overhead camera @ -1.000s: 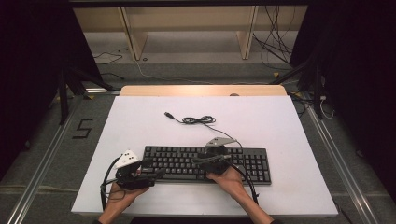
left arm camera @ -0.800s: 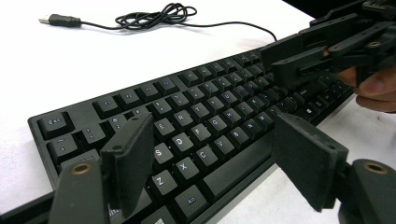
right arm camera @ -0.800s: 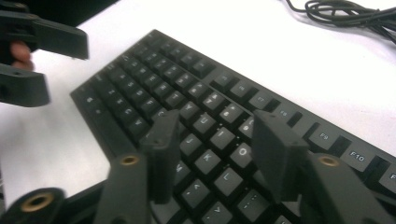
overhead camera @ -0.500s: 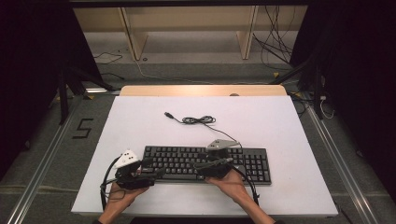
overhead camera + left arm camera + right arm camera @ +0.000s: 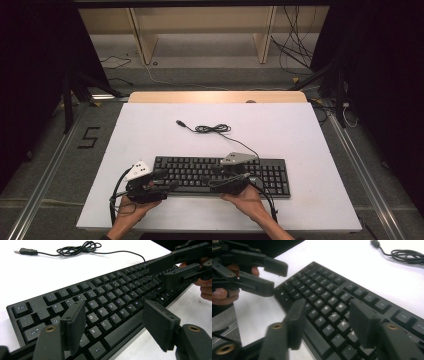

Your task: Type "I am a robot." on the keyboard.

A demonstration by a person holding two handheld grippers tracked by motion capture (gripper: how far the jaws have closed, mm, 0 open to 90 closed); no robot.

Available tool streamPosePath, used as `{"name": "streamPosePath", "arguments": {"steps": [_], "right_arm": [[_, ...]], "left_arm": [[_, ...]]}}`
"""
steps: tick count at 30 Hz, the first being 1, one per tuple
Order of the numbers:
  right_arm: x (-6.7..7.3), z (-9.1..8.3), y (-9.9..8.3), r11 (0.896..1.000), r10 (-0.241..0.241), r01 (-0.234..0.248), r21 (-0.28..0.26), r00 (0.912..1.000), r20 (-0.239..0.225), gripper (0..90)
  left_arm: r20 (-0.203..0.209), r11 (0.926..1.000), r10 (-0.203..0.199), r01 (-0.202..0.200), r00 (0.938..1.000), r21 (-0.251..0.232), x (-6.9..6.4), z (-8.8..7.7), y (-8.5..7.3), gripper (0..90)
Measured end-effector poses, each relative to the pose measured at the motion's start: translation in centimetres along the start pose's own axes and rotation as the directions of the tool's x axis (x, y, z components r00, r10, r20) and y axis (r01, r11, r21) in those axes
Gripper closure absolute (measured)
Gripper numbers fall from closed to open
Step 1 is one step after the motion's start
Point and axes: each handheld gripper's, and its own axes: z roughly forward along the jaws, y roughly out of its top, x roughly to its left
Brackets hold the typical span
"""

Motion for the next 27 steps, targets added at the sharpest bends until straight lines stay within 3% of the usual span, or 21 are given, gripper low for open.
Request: {"name": "streamPosePath", "arguments": {"steps": [9,15,27], "right_arm": [[1.1,1.7,0.3,0.998,-0.035,0.035,0.046,0.9994,0.003,76.3],[1.1,3.0,0.4,0.997,-0.030,0.030,0.073,0.9996,-0.002,88.8],[2.0,5.5,0.4,0.991,-0.037,0.038,0.131,0.9993,-0.005,90.0]], "left_arm": [[-0.001,1.0000,-0.004,0.004,1.0000,-0.002,0.1,-0.2,0.0,32.0],[-0.007,0.9999,-0.008,0.008,0.9999,-0.007,0.3,-0.4,0.0,31.4],[-0.013,1.0000,-0.009,0.009,0.9999,-0.004,0.4,-0.4,0.0,30.9]]}}
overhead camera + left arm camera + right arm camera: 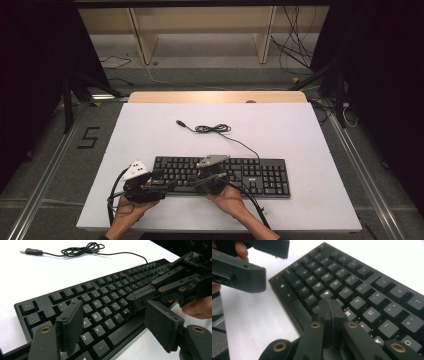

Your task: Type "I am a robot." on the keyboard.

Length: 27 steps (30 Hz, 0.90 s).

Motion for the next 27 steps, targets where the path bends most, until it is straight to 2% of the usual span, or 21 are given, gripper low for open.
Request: {"name": "streamPosePath", "arguments": {"steps": [12,15,27], "right_arm": [[-0.01,0.89,-0.36,0.999,-0.014,0.013,0.044,0.9996,0.023,90.0],[0.16,0.97,-0.51,0.999,-0.025,0.024,0.039,0.9993,0.029,90.0],[0.00,0.86,-0.52,0.999,-0.003,0.002,0.035,0.9998,0.021,90.0]], "left_arm": [[0.002,1.0000,-0.002,0.002,1.0000,-0.004,0.06,-0.06,0.00,30.3],[0.002,1.0000,-0.003,0.003,1.0000,-0.008,0.06,-0.07,-0.01,30.1],[-0.003,0.9999,-0.004,0.004,1.0000,-0.010,0.26,-0.17,-0.03,29.4]]}}
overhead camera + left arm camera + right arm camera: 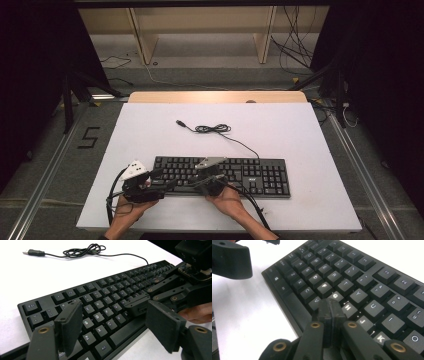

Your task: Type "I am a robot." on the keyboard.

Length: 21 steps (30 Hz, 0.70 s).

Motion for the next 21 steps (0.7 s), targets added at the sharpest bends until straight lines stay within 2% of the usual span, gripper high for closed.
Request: {"name": "streamPosePath", "arguments": {"steps": [5,17,21], "right_arm": [[-0.1,-0.2,0.0,1.000,0.017,-0.017,-0.014,0.9998,-0.008,90.0],[-0.6,-1.1,0.3,0.998,0.035,-0.036,-0.049,0.9992,-0.019,83.8],[-0.9,-1.5,0.4,0.997,0.040,-0.042,-0.062,0.9989,-0.023,78.8]], "left_arm": [[-0.002,1.0000,-0.003,0.003,1.0000,-0.001,0.0,0.0,0.0,29.3],[-0.002,1.0000,-0.004,0.004,1.0000,-0.003,0.0,0.0,0.0,29.3],[-0.003,1.0000,-0.003,0.003,1.0000,-0.003,0.0,0.0,0.0,29.3]]}}
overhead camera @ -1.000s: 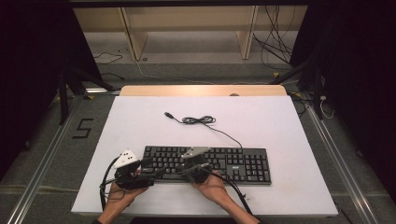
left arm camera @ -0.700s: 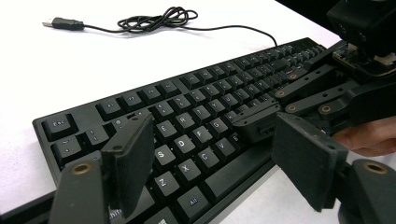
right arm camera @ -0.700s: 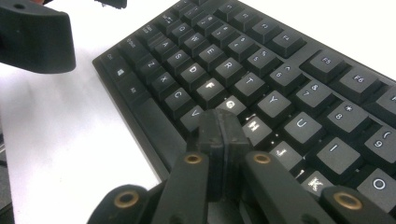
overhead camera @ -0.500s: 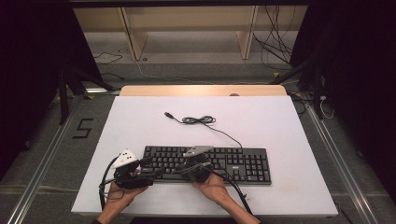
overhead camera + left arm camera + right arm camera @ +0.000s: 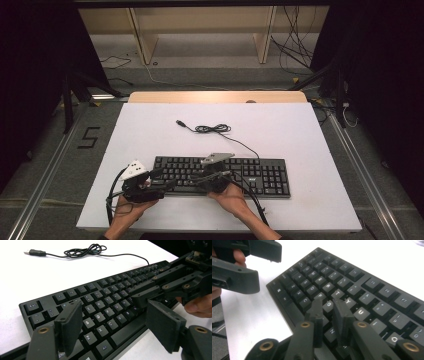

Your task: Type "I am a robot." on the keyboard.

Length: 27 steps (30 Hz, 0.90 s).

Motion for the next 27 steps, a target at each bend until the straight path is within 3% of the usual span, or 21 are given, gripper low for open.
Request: {"name": "streamPosePath", "arguments": {"steps": [9,14,21,27], "right_arm": [[-0.7,-0.9,0.4,1.000,0.013,-0.013,-0.026,0.9999,-0.006,54.7],[-1.4,-1.5,0.6,0.999,0.032,-0.032,-0.035,0.9995,0.002,49.7],[-2.4,-2.2,0.7,0.998,0.054,-0.053,-0.040,0.9979,0.035,49.5],[-3.0,-2.3,0.6,0.998,0.059,-0.056,-0.033,0.9957,0.072,64.5]], "left_arm": [[0.000,1.0000,0.000,0.000,1.0000,-0.006,0.0,-0.1,0.0,29.3],[0.000,1.0000,0.000,0.000,1.0000,-0.007,0.0,-0.1,0.0,29.2],[0.000,1.0000,0.000,0.000,1.0000,-0.007,0.0,-0.1,0.0,28.8],[0.000,1.0000,0.002,-0.002,1.0000,-0.009,0.0,-0.1,0.0,28.7]]}}
